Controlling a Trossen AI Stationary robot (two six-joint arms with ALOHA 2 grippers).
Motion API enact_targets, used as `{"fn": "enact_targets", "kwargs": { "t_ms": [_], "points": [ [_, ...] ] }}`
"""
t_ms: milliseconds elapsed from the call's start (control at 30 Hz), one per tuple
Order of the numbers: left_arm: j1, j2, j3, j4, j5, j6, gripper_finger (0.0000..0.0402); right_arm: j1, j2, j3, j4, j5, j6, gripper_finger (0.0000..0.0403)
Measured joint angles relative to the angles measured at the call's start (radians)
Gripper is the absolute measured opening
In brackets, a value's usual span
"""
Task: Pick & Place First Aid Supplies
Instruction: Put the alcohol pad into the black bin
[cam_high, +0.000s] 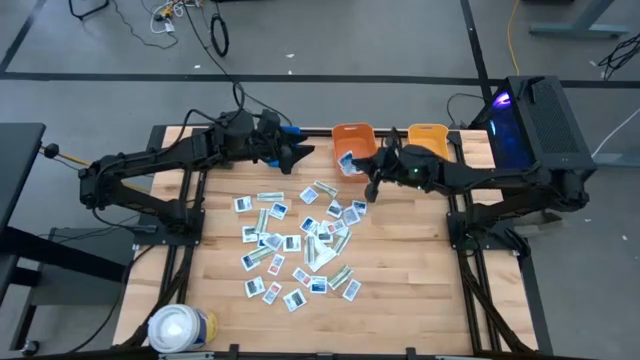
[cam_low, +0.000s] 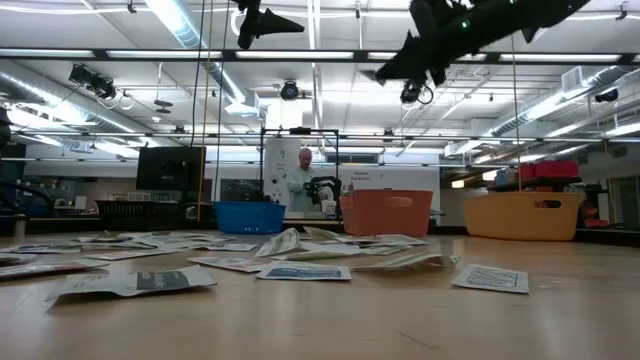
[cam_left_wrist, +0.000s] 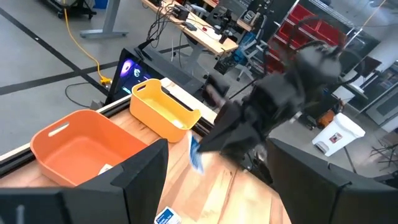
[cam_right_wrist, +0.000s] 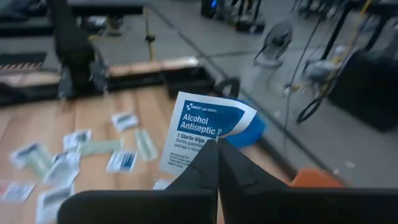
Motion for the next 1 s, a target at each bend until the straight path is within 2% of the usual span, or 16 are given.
{"fn": "enact_targets", "kwargs": {
  "t_ms": [300, 467, 633, 833, 1000],
  "points": [
    [0.000, 0.000, 0.000, 0.000, 0.000, -0.001, 0.0273, 0.018, 0.000, 0.092, 0.057, 0.045, -0.128, 0.0000],
    [-0.008, 0.000, 0.000, 0.002, 0.004, 0.000, 0.0273, 0.040, 0.000, 0.118, 0.080, 0.045, -0.140, 0.0000],
    [-0.012, 0.002, 0.000, 0.035, 0.144, 0.007, 0.0273, 0.064, 0.000, 0.122, 0.109, 0.039, -0.148, 0.0000],
    [-0.012, 0.002, 0.000, 0.126, 0.336, 0.097, 0.0273, 0.093, 0.000, 0.121, 0.138, 0.034, -0.169, 0.0000],
    [-0.013, 0.002, 0.000, 0.167, 0.399, 0.170, 0.0273, 0.123, 0.000, 0.121, 0.156, 0.035, -0.175, 0.0000]
  ]
}}
